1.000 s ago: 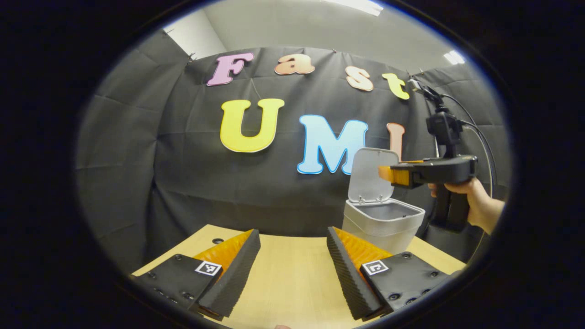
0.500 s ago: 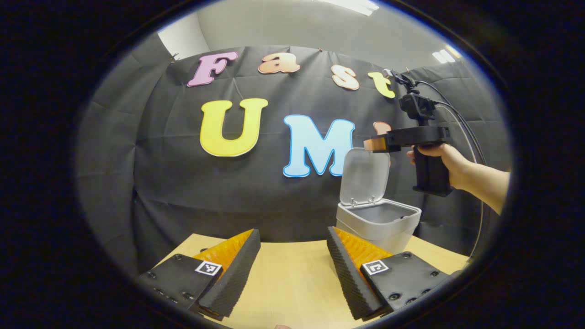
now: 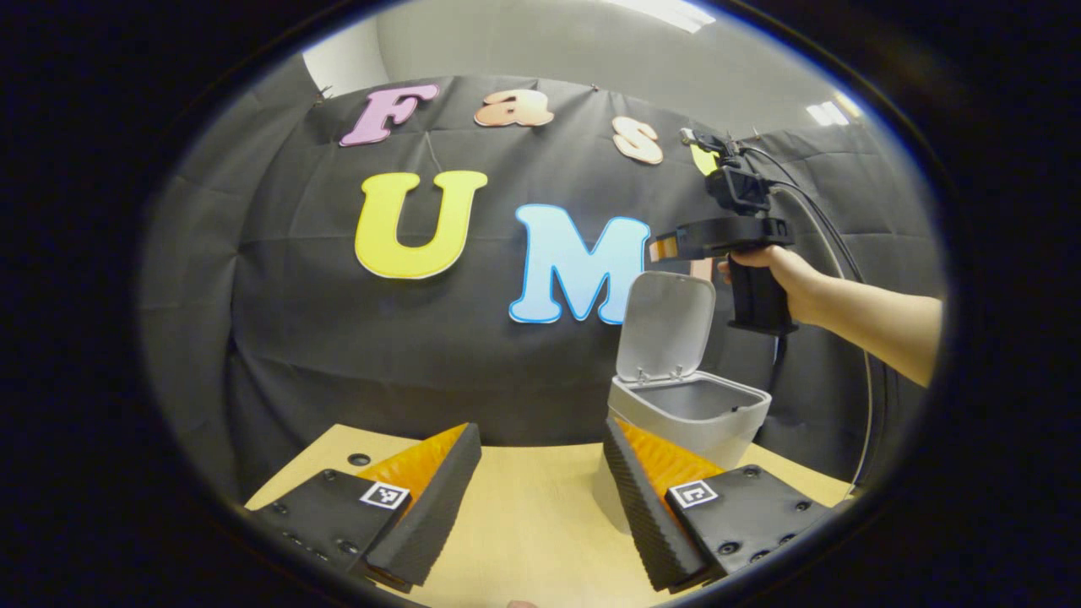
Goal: Press the lid of the desktop garbage bin to open it, pick up the crumpled paper on the desktop and throw it into the bin, then pick up the pop can on the desktop and drop it into the bin, and finally close the garbage bin lid.
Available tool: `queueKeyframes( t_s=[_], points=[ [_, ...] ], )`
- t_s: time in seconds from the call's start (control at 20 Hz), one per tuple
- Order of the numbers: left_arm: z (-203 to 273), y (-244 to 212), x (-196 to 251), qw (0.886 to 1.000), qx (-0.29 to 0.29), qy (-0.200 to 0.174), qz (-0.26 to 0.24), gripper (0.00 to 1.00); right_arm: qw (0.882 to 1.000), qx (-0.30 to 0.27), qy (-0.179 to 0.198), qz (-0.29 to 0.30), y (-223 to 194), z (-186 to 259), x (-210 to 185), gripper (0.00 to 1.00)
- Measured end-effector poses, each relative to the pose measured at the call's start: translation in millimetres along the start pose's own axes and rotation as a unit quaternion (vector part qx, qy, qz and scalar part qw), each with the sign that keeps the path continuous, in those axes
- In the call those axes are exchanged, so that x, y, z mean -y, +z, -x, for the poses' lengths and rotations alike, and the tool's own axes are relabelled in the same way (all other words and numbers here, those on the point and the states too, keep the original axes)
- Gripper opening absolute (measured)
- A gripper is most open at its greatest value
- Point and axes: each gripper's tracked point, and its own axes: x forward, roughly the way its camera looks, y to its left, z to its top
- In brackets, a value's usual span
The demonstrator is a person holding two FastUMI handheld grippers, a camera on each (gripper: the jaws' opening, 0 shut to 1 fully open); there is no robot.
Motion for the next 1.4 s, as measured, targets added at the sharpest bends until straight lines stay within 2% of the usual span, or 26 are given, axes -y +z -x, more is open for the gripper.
queueKeyframes(
  t_s=[0.4, 0.45, 0.5, 0.55, 0.65, 0.8, 1.15, 1.4],
  points=[
    [13, 4, -16, 1.000, 0.007, 0.017, -0.008, 0.94, 0.995, -0.048, 0.014, -0.083, -23, 2, 1, 0.89],
    [16, 5, -15, 1.000, 0.008, 0.020, -0.008, 0.96, 0.995, -0.049, 0.015, -0.082, -25, 5, 2, 0.87],
    [19, 7, -12, 1.000, 0.011, 0.023, -0.008, 0.97, 0.996, -0.047, 0.016, -0.079, -26, 10, 1, 0.89],
    [24, 10, -10, 1.000, 0.016, 0.026, -0.005, 0.94, 0.996, -0.044, 0.016, -0.076, -27, 16, 1, 0.89],
    [35, 12, -2, 0.999, 0.020, 0.031, -0.002, 0.97, 0.996, -0.035, 0.017, -0.077, -30, 27, 2, 0.89],
    [54, 11, 6, 0.998, 0.025, 0.049, -0.004, 0.94, 0.996, -0.027, 0.021, -0.084, -41, 50, 2, 0.89],
    [90, 7, 25, 0.996, 0.017, 0.081, 0.010, 0.96, 0.995, -0.045, 0.041, -0.082, -86, 102, -1, 0.89],
    [101, 9, 36, 0.996, 0.018, 0.092, 0.000, 0.94, 0.993, -0.068, 0.042, -0.087, -118, 113, 1, 0.90]
  ],
)
